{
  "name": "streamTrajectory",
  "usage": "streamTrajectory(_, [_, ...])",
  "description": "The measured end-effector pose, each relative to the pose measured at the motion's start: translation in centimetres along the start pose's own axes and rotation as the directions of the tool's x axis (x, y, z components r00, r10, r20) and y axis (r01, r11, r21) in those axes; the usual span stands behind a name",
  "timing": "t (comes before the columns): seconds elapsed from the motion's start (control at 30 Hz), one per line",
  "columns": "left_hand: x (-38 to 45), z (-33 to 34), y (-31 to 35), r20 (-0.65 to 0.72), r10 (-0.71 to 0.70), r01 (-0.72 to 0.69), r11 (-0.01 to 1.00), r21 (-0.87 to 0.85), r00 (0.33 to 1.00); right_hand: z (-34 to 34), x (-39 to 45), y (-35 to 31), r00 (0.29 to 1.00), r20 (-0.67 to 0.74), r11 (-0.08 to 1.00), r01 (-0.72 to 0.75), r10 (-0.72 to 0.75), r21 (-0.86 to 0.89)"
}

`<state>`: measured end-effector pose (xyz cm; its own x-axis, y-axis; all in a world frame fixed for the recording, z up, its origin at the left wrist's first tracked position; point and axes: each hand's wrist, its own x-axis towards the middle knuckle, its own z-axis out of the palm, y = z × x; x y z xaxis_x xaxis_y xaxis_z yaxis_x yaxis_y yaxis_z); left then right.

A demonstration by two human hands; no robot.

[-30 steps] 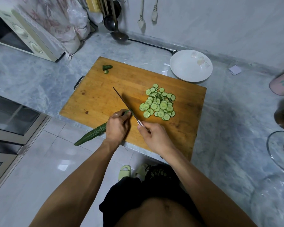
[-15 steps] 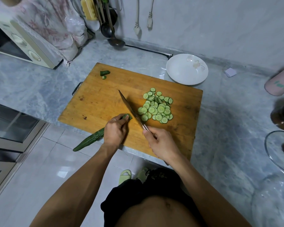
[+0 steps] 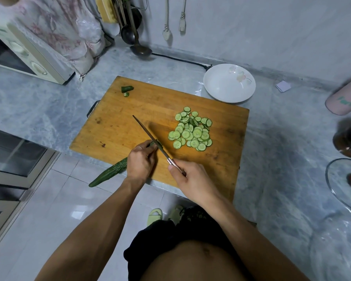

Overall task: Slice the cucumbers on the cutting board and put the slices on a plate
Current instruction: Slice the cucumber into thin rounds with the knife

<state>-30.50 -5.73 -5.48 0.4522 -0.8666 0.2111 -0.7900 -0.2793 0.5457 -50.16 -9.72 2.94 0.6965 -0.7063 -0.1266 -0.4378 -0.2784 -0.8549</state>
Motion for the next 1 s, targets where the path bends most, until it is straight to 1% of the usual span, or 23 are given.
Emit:
streamTrajectory(0.13, [0.1,0.0,-0.2,0.011,0.001,-0.001,1.0,0.013,1.0,0.5,0.6,0.0,1.0,0.003,1.0,-0.015,0.015,-0.014])
streamTrajectory(0.27, [0.0,0.2,-0.1,-0.014,0.02,-0.02,1.0,0.018,1.0,0.8,1.6,0.6,0.999,-0.01,0.999,-0.033,0.033,0.034])
streamTrajectory(0.4, [0.0,0.2,0.1,-0.034,0.007,-0.007,1.0,0.015,0.999,0.7,2.0,1.2,0.998,-0.02,0.996,-0.065,0.067,0.064])
streamTrajectory(0.6, [0.2,0.0,0.3,-0.038,-0.033,0.033,0.999,-0.02,0.999,0.6,1.8,1.5,0.975,-0.069,0.952,-0.187,0.209,0.241])
streamTrajectory(0.67, [0.2,0.0,0.2,-0.034,-0.041,0.041,0.999,-0.02,0.999,0.1,1.6,1.7,0.98,-0.074,0.963,-0.164,0.183,0.213])
streamTrajectory(0.8, [0.1,0.0,-0.1,-0.035,-0.007,0.006,1.0,-0.003,0.999,-1.0,0.9,1.9,0.992,-0.062,0.983,-0.103,0.114,0.15])
streamTrajectory(0.87, [0.2,0.0,-0.2,-0.044,0.01,-0.01,1.0,-0.003,0.999,-1.0,0.6,1.5,0.997,-0.054,0.994,-0.057,0.062,0.094])
streamTrajectory(1.0, [0.2,0.1,-0.6,-0.025,0.017,-0.017,1.0,0.006,1.0,-0.5,0.1,0.6,1.0,-0.023,1.0,-0.007,0.007,0.026])
